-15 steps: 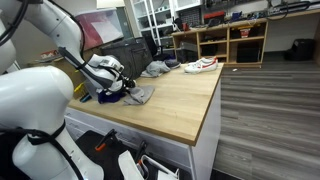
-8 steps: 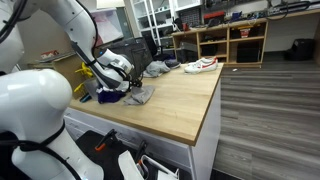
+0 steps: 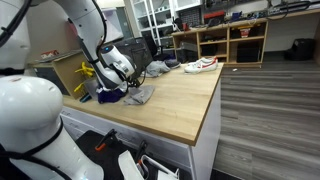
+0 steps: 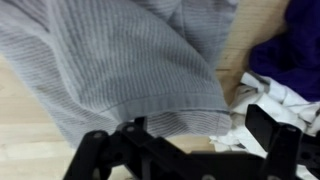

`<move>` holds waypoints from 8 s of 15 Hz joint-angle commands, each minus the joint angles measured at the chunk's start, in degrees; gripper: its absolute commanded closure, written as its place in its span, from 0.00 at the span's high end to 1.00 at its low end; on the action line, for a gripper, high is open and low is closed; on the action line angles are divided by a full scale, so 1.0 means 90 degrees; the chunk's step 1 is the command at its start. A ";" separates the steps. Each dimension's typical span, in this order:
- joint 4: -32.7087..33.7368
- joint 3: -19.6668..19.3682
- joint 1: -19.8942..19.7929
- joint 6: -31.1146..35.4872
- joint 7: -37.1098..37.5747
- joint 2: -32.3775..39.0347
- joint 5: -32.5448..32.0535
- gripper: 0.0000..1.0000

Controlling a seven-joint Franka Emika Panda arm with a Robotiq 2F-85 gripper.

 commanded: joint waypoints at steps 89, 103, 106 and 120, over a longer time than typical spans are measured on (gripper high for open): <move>-0.0082 0.2602 -0.2400 -0.8096 -1.1536 -0.1449 1.0199 0.00; -0.0824 0.2085 -0.1067 -0.3992 -1.1636 -0.2078 0.8156 0.00; -0.0989 0.1798 -0.1167 -0.3043 -1.1189 -0.1828 0.7305 0.00; -0.0759 0.0954 -0.1295 -0.0974 -0.8611 -0.0028 0.4924 0.00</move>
